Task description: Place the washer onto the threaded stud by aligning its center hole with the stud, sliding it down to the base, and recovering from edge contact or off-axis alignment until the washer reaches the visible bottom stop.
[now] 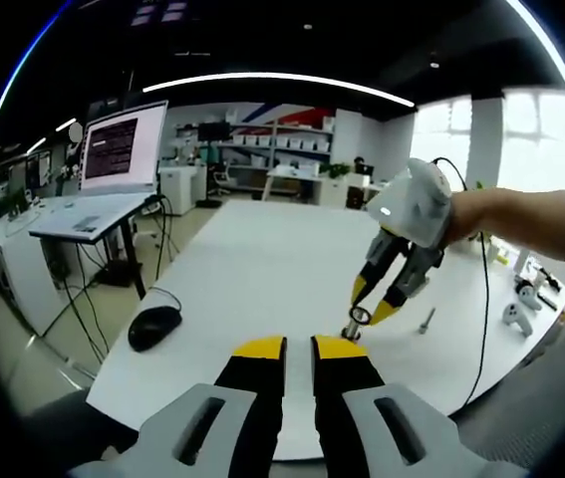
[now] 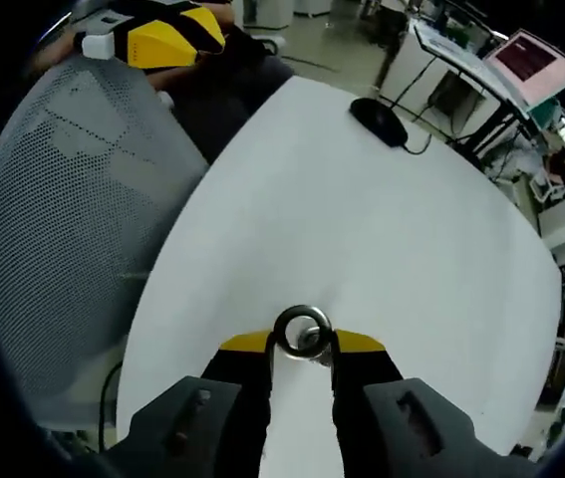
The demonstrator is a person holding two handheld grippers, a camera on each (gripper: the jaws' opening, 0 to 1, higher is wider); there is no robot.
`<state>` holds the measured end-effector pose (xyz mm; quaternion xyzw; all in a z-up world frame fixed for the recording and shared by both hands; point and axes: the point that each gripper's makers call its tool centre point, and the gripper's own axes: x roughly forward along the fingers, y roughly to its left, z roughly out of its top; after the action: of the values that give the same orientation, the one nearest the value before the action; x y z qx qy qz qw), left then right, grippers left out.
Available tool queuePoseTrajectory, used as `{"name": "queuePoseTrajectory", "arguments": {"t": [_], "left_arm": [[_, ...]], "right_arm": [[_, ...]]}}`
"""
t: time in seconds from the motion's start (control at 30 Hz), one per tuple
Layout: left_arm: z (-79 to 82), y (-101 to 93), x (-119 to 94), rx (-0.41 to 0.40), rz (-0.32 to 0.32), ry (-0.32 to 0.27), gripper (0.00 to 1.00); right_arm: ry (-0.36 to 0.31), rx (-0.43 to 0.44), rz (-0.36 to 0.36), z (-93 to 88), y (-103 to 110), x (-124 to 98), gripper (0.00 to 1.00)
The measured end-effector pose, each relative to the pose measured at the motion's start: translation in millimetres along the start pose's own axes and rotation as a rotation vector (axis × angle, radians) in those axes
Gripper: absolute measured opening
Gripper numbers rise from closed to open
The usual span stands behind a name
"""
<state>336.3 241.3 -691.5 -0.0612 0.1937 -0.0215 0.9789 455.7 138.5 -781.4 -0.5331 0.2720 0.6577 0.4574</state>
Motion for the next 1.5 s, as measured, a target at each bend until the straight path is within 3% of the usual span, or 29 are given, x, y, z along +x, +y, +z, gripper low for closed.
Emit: {"name": "queuePoseTrajectory", "arguments": {"t": [0.33, 0.67, 1.23, 1.5], "left_arm": [[-0.2, -0.2, 0, -0.001, 0.0, 0.002, 0.07], [-0.1, 0.1, 0, 0.0, 0.001, 0.004, 0.07], [-1.7, 1.2, 1, 0.002, 0.006, 0.014, 0.07], [-2.8, 1.4, 1, 0.006, 0.008, 0.019, 0.07]], "right_arm": [[0.046, 0.049, -0.009, -24.6, -12, 11, 0.23], [0.045, 0.071, 0.001, -27.9, -18, 22, 0.23], [0.118, 0.048, 0.061, -41.9, -14, 71, 0.23], [0.12, 0.049, 0.071, -41.2, -12, 76, 0.23]]}}
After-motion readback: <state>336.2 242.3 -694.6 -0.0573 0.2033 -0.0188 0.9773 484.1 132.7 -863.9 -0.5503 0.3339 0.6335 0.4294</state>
